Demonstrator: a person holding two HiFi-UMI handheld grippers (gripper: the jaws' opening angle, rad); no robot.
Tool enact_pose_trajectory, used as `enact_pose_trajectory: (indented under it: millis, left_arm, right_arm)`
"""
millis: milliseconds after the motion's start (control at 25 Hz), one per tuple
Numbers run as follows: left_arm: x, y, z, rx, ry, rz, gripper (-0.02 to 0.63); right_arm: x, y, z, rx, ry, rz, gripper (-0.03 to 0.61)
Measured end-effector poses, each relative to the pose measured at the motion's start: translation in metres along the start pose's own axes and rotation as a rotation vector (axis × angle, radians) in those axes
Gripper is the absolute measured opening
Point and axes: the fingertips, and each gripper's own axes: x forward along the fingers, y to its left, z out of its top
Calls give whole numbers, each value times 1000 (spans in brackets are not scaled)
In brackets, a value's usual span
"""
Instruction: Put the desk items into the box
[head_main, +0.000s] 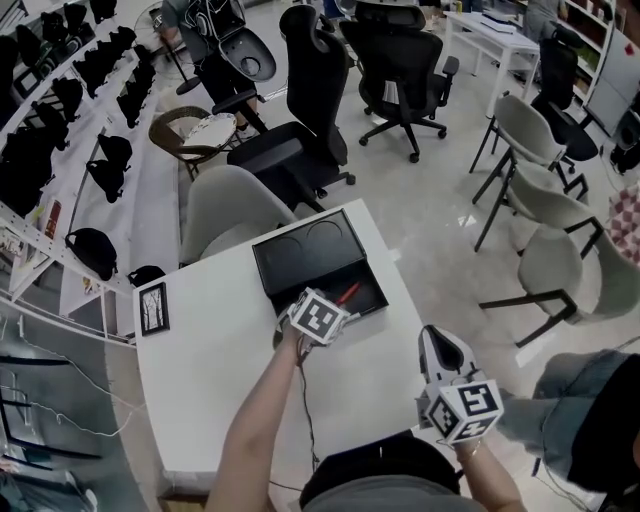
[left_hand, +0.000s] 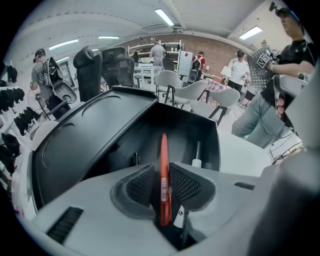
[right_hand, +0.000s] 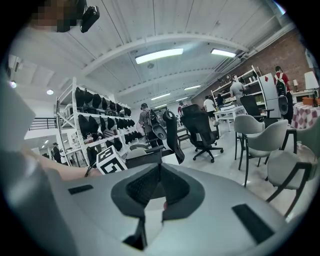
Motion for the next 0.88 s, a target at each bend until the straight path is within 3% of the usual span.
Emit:
enact_pose_trajectory:
  millis: [440,880]
  left_arm:
    - [-48,15,35,-50,-204,128,80]
    - [-119,30,56,-96,-399,281,34]
  right_arm:
    - [9,6,5,-8,2,48,21]
    - [19,13,17,-28,-10,106,21]
